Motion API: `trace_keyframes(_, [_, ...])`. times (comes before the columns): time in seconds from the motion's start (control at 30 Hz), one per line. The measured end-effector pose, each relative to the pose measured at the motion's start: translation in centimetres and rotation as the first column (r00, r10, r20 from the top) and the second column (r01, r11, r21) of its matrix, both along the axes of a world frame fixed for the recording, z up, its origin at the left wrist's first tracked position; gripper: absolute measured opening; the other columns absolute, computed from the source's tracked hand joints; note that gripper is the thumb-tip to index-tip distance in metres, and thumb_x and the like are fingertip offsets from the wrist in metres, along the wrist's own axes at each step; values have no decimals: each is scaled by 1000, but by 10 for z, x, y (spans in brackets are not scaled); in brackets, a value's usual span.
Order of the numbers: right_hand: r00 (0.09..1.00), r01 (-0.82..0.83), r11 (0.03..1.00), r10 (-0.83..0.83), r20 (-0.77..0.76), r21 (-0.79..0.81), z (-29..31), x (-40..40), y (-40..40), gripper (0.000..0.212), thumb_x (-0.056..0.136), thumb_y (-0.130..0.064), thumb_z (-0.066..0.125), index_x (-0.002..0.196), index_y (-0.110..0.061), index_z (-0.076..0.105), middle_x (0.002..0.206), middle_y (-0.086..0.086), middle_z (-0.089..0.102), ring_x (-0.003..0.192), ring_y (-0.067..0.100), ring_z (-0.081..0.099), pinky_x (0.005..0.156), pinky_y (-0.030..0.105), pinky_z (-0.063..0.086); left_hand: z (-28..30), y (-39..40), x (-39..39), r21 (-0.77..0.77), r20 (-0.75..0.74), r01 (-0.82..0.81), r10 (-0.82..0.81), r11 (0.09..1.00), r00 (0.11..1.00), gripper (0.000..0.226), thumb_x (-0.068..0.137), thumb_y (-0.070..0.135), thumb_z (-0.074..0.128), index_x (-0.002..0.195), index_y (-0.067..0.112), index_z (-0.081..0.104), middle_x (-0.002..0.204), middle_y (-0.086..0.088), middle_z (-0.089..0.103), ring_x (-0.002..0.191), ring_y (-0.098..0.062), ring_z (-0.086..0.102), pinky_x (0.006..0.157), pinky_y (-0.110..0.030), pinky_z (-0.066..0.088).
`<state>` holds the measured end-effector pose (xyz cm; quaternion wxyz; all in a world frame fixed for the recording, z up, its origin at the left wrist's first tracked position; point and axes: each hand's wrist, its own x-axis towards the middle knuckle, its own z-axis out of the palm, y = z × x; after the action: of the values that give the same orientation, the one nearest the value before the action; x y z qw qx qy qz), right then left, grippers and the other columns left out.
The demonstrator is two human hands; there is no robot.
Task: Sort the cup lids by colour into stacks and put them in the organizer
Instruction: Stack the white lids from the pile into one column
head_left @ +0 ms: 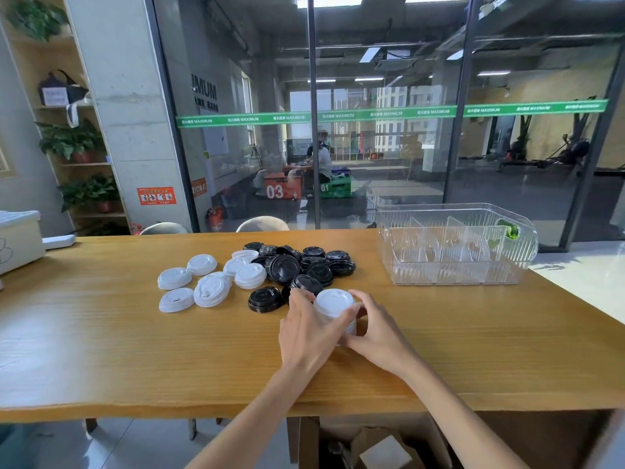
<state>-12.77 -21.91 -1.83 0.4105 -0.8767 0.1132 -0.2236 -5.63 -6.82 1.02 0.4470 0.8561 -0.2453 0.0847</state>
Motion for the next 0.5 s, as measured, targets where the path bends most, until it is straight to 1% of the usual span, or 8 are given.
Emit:
trace_keyframes(0.07, [1000, 4, 1000, -4, -8, 0, 0, 0, 0, 103, 66, -65, 84, 154, -47, 34, 128, -23, 51, 125, 6, 51, 95, 29, 44, 0, 0, -1, 7, -12, -10, 10, 1000, 1000, 86, 66, 99, 59, 110, 30, 35, 112, 10, 59, 97, -21, 66, 91, -48, 55])
trace_keyframes(0.17, [1000, 11, 1000, -11, -26, -5, 1, -1, 1, 104, 63, -71, 79, 153, -50, 32, 134, -13, 51, 125, 8, 53, 99, 33, 48, -1, -1, 0, 18, -25, -14, 14, 1000, 1000, 84, 67, 99, 59, 106, 30, 32, 108, 10, 59, 93, -19, 65, 91, -48, 56])
trace_keyframes(0.23, [999, 14, 1000, -15, -32, -13, 1, -1, 1, 103, 64, -71, 78, 153, -51, 30, 138, -9, 50, 125, 10, 54, 102, 35, 50, -2, -2, 0, 18, -26, -12, 13, 1000, 1000, 81, 68, 98, 59, 104, 30, 31, 106, 10, 57, 91, -18, 65, 90, -48, 55])
trace_keyframes(0.3, [1000, 10, 1000, -11, -26, -30, 2, -1, 2, 98, 65, -70, 76, 151, -52, 32, 139, -10, 52, 124, 10, 56, 103, 37, 52, -2, -2, 0, 18, -28, -11, 11, 1000, 1000, 80, 69, 97, 61, 102, 31, 31, 105, 11, 56, 90, -17, 64, 90, -48, 55])
trace_keyframes(0.4, [1000, -6, 999, 6, 0, -37, 3, 0, 2, 87, 68, -66, 77, 145, -51, 41, 137, -11, 60, 122, 11, 59, 101, 43, 55, -2, -2, 0, 4, -54, 0, 0, 1000, 999, 81, 67, 99, 60, 102, 31, 33, 103, 14, 56, 89, -13, 64, 86, -45, 54])
trace_keyframes(0.47, [1000, -1, 999, 1, 0, -38, 3, 0, 3, 86, 69, -72, 78, 145, -52, 42, 139, -13, 59, 127, 8, 56, 104, 41, 53, -3, 0, 3, -28, -96, 28, -31, 999, 995, 83, 68, 103, 54, 106, 31, 35, 103, 18, 57, 91, -8, 64, 83, -42, 52])
trace_keyframes(0.5, [1000, 2, 999, -2, -2, -40, 4, 0, 3, 86, 70, -77, 77, 145, -53, 41, 140, -15, 57, 130, 6, 53, 106, 39, 51, -3, 2, 5, -53, -124, 48, -54, 997, 991, 83, 72, 103, 50, 111, 31, 36, 105, 20, 58, 94, -8, 64, 84, -42, 51])
